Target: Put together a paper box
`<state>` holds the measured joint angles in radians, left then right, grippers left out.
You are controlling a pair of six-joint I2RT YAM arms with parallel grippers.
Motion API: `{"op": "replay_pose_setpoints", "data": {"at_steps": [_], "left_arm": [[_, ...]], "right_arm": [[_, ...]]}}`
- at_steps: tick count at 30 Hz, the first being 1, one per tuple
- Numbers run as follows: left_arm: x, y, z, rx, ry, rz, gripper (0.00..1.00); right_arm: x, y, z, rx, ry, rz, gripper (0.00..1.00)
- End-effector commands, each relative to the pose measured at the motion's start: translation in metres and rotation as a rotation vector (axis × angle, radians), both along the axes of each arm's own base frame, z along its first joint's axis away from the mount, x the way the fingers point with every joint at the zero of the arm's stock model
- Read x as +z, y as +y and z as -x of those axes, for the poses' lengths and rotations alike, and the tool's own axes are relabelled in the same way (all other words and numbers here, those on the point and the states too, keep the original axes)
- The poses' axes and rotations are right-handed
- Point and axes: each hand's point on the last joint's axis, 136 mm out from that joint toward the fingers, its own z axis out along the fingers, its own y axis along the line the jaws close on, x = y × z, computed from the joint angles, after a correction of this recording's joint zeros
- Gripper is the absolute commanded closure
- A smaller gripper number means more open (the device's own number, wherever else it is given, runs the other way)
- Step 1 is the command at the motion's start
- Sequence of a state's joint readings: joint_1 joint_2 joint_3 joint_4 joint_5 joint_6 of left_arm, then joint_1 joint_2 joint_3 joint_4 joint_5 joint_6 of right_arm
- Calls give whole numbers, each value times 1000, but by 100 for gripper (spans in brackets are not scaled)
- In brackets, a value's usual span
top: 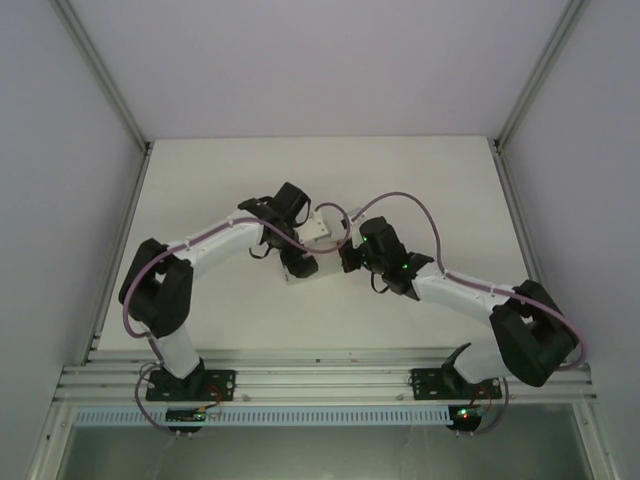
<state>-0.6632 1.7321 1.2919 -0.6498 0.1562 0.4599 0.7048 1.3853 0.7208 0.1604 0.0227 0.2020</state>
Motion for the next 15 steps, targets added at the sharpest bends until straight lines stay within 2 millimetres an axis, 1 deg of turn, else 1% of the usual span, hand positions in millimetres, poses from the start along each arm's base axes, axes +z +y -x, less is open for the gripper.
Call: {"op": "replay_pose_setpoints", "data": {"at_steps": [1, 4, 6, 8, 10, 11, 13, 14, 15], "left_arm": [[41, -4, -2, 66, -70, 81, 0], [51, 14, 3, 202, -108, 75, 0], [54, 36, 7, 334, -117, 50, 0], [52, 55, 16, 436, -103, 21, 1], [47, 61, 30, 465, -58, 24, 9], [45, 63, 35, 467, -41, 23, 18], [41, 64, 40, 473, -27, 10, 31], [38, 64, 43, 472, -18, 2, 40], [36, 63, 44, 468, -14, -8, 42]], "right_arm": [[-51, -21, 26, -47, 171, 155, 100], [-47, -17, 27, -56, 172, 156, 100], [-45, -15, 28, -53, 174, 155, 100], [-45, -17, 28, -69, 185, 161, 100], [-45, -18, 28, -73, 190, 170, 100], [-47, -17, 31, -60, 208, 169, 100], [-47, -16, 33, -56, 220, 162, 100], [-47, -15, 35, -49, 228, 162, 100], [-48, -16, 35, -54, 236, 165, 100]]}}
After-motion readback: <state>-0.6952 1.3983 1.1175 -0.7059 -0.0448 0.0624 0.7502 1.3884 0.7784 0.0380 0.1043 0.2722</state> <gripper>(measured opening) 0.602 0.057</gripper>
